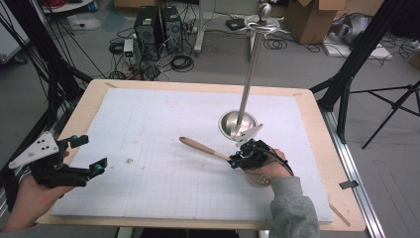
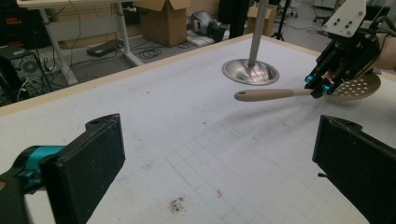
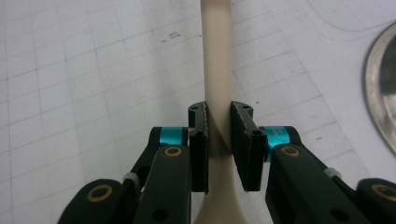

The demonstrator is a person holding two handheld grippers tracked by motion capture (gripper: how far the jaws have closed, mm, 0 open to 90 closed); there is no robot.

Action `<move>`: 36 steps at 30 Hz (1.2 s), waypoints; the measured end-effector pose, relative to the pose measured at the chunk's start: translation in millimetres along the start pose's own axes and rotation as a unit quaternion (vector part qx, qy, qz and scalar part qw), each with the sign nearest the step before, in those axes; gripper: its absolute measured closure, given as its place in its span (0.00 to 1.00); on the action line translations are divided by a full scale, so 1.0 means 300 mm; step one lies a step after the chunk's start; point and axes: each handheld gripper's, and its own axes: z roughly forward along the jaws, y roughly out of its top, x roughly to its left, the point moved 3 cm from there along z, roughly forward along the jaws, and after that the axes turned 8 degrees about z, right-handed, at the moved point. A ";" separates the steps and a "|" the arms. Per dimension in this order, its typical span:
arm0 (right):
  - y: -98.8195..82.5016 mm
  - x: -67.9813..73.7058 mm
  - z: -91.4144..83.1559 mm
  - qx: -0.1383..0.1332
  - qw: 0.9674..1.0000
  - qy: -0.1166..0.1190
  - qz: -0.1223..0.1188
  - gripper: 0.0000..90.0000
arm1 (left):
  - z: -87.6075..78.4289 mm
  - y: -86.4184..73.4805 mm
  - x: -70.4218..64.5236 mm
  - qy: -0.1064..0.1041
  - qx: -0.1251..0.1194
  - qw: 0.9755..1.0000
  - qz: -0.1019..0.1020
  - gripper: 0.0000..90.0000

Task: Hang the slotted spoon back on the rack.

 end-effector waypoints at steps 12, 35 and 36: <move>-0.007 -0.009 -0.083 -0.053 0.998 0.009 0.040 0.87 | 0.024 0.004 0.000 -0.005 0.002 1.000 0.000 0.03; -0.006 -0.022 -0.246 -0.127 0.991 0.004 0.046 0.87 | 0.023 0.009 0.010 -0.006 -0.005 1.000 -0.004 0.03; -0.006 -0.026 -0.253 -0.126 0.991 0.003 0.044 0.87 | 0.024 0.008 0.010 -0.006 -0.004 1.000 -0.005 0.03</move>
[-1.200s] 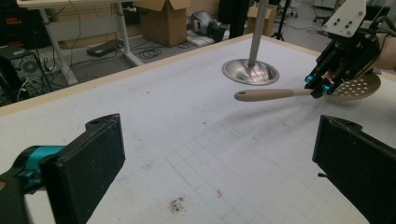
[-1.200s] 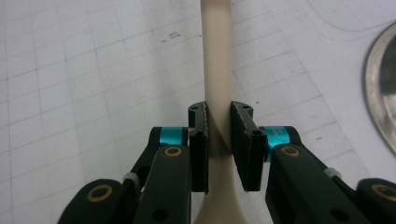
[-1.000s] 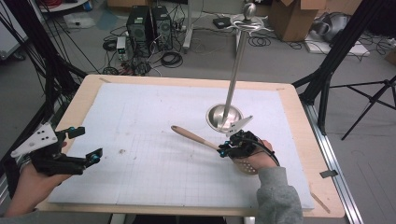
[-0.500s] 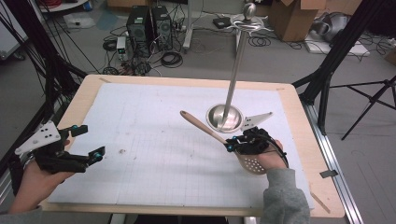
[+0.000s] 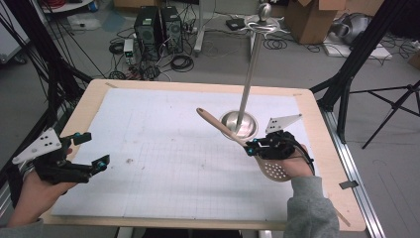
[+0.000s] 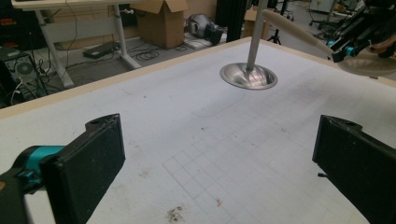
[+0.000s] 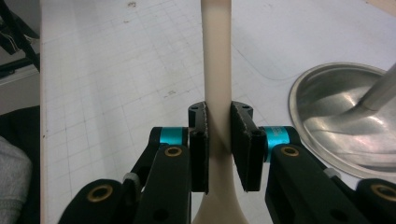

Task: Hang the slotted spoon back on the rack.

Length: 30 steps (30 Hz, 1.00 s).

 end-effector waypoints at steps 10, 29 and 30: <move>0.031 -0.023 -0.084 -0.014 1.000 -0.006 -0.005 0.87 | -0.014 -0.003 -0.001 0.006 0.004 1.000 0.002 0.03; 0.037 -0.091 -0.233 -0.065 0.997 -0.048 0.015 0.87 | -0.029 -0.019 -0.005 0.002 0.009 1.000 -0.006 0.03; 0.039 -0.092 -0.242 -0.070 0.996 -0.048 0.015 0.87 | -0.029 -0.020 -0.007 0.002 0.010 1.000 -0.006 0.03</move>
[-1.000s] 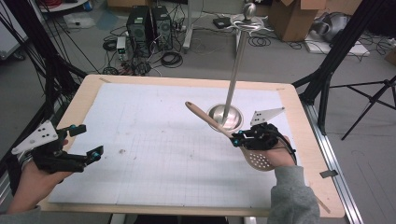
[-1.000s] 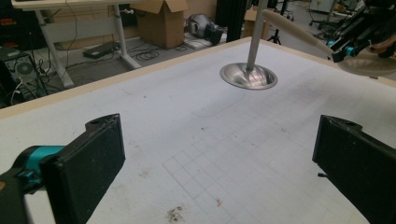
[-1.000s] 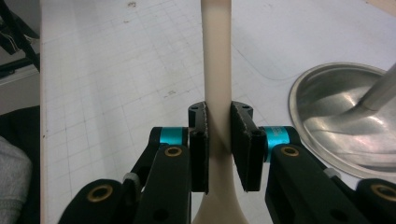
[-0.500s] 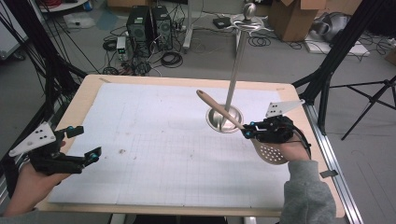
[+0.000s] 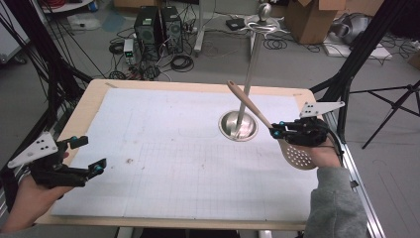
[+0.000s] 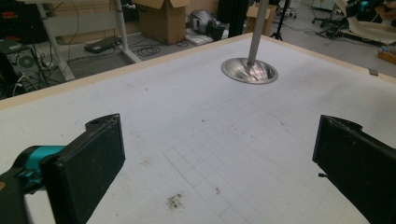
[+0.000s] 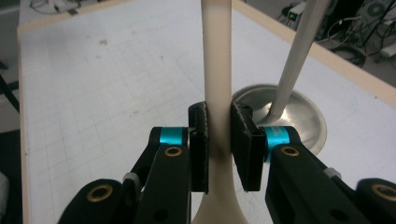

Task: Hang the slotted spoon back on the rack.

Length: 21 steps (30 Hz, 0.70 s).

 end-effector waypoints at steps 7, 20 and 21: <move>0.022 -0.018 -0.040 -0.003 1.000 -0.022 -0.012 0.87 | -0.011 0.009 -0.014 -0.003 -0.006 1.000 0.003 0.03; 0.051 -0.048 -0.113 -0.022 0.999 -0.019 -0.015 0.87 | -0.023 -0.003 -0.012 0.006 -0.002 1.000 0.000 0.03; 0.053 -0.047 -0.117 -0.024 0.999 -0.018 -0.013 0.87 | -0.022 -0.004 -0.013 0.005 -0.003 1.000 -0.001 0.03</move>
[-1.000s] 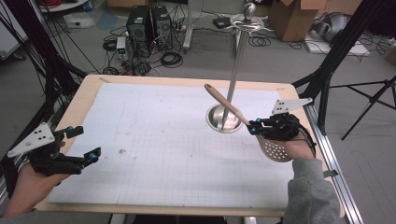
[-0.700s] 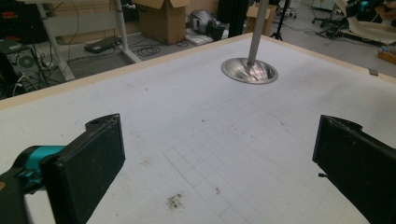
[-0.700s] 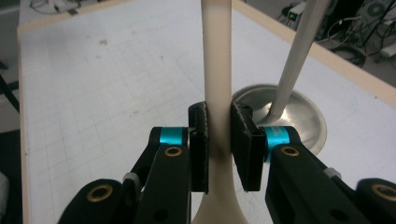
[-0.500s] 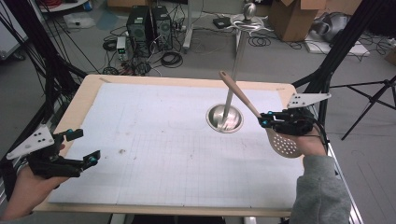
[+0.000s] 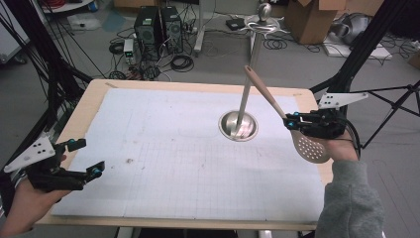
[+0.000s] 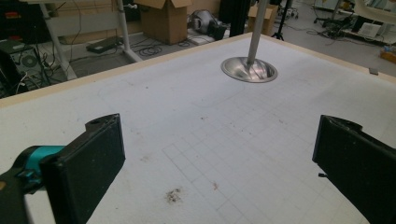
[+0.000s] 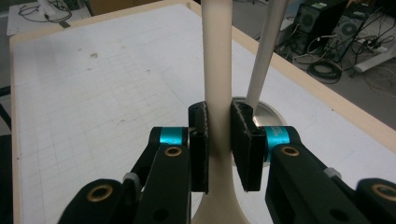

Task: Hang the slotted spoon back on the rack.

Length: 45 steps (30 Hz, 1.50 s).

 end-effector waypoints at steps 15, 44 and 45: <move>0.022 -0.016 -0.050 -0.006 1.000 -0.001 0.014 0.87 | -0.009 -0.001 0.009 0.001 -0.002 1.000 -0.003 0.03; 0.062 -0.066 -0.145 -0.048 0.999 -0.002 0.023 0.87 | -0.002 -0.026 0.033 0.001 0.007 1.000 -0.010 0.03; 0.064 -0.066 -0.147 -0.049 0.999 -0.002 0.023 0.87 | -0.003 -0.025 0.033 0.000 0.006 1.000 -0.011 0.03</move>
